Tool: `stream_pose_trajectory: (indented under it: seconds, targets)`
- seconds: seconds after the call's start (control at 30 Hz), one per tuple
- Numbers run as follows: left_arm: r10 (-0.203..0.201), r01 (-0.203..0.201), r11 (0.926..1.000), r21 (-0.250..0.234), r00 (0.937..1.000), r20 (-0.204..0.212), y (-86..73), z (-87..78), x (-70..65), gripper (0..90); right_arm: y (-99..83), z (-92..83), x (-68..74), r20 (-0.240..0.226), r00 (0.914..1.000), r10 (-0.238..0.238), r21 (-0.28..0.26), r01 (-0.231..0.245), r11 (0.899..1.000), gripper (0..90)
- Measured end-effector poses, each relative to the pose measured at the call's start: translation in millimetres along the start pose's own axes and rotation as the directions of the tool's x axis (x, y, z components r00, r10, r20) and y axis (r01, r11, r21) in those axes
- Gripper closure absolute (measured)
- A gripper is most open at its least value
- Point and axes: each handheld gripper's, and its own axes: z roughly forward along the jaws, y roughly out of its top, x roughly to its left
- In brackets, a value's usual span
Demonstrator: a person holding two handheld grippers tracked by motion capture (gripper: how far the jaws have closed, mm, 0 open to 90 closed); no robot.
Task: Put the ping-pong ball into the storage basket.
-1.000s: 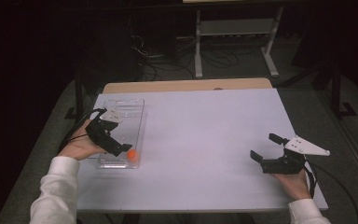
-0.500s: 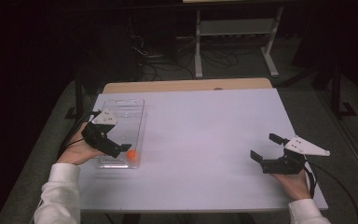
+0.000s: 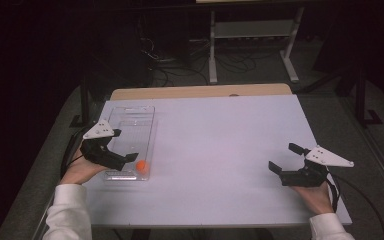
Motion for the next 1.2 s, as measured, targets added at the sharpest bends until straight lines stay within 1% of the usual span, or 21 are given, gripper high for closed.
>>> stream_pose_trajectory:
  seconds: [0.1, 0.17, 0.2, 0.27, 0.47, 0.5, 0.63, 0.73, 0.8, 0.9, 0.93, 1.03, 1.1, 1.13, 1.2]
  targets:
    - [-0.007, 0.007, 0.9999, -0.013, 1.0000, -0.004, -4.7, -0.7, -0.8, 0.0, -0.1, 0.1, 0.0, 0.000, 1.0000, -0.002, 0.001, 0.002, 1.000, 0.0]
    - [-0.009, 0.009, 0.9992, -0.038, 0.9999, -0.010, -7.5, -1.3, -1.7, 0.0, -0.1, 0.1, 0.1, 0.000, 1.0000, -0.002, 0.001, 0.002, 1.000, 0.0]
    - [-0.019, 0.018, 0.9978, -0.064, 0.9997, -0.015, -9.2, -2.1, -2.9, 0.0, -0.1, 0.2, 0.1, 0.000, 1.0000, -0.002, 0.002, 0.002, 1.000, 0.0]
    - [-0.032, 0.031, 0.9951, -0.094, 0.9994, -0.011, -12.8, -2.8, -3.5, 0.0, -0.1, 0.3, 0.4, -0.001, 1.0000, -0.001, 0.002, 0.001, 1.000, 0.0]
    - [-0.055, 0.052, 0.9923, -0.113, 0.9982, -0.025, -23.1, -1.5, -4.7, 0.0, -0.3, 0.5, 0.1, -0.002, 1.0000, -0.002, 0.004, 0.002, 1.000, 0.0]
    - [-0.053, 0.049, 0.9922, -0.114, 0.9982, -0.030, -24.5, -1.4, -4.9, 0.0, -0.4, 0.5, 0.0, -0.001, 1.0000, -0.002, 0.004, 0.002, 1.000, 0.0]
    - [-0.065, 0.060, 0.9903, -0.125, 0.9972, -0.036, -30.3, -0.8, -7.0, 0.0, -0.4, 0.7, 0.3, -0.001, 1.0000, -0.002, 0.005, 0.002, 1.000, 0.0]
    - [-0.077, 0.069, 0.9867, -0.147, 0.9960, -0.045, -35.8, -1.4, -8.5, 0.0, -0.5, 1.0, 0.6, -0.002, 1.0000, -0.003, 0.007, 0.003, 1.000, 0.0]
    - [-0.086, 0.077, 0.9825, -0.170, 0.9950, -0.051, -39.5, -1.6, -9.7, 0.0, -0.7, 1.3, 0.6, -0.004, 1.0000, -0.004, 0.010, 0.004, 1.000, 0.0]
    - [-0.094, 0.084, 0.9763, -0.199, 0.9948, -0.039, -43.7, -2.1, -12.3, 0.0, -1.1, 1.7, 0.8, -0.006, 1.0000, -0.005, 0.012, 0.005, 1.000, 0.0]
    - [-0.093, 0.081, 0.9747, -0.208, 0.9947, -0.045, -45.2, -2.3, -13.4, 0.0, -1.1, 1.8, 0.9, -0.006, 1.0000, -0.005, 0.011, 0.005, 1.000, 0.0]
    - [-0.106, 0.093, 0.9678, -0.234, 0.9935, -0.042, -49.2, -2.3, -14.9, 0.0, -1.1, 1.8, 1.0, -0.005, 1.0000, -0.007, 0.012, 0.007, 1.000, 0.0]
    - [-0.109, 0.095, 0.9658, -0.241, 0.9929, -0.046, -51.4, -1.9, -15.2, 0.0, -1.2, 1.9, 1.1, -0.004, 1.0000, -0.008, 0.013, 0.008, 1.000, 0.0]
    - [-0.114, 0.098, 0.9632, -0.250, 0.9922, -0.051, -52.4, -1.0, -15.6, 0.0, -1.3, 2.0, 1.2, -0.004, 1.0000, -0.007, 0.014, 0.007, 1.000, 0.0]
    - [-0.108, 0.088, 0.9624, -0.257, 0.9920, -0.065, -54.4, 1.3, -17.6, 0.0, -1.5, 2.4, 1.3, -0.003, 1.0000, -0.006, 0.017, 0.006, 1.000, 0.0]
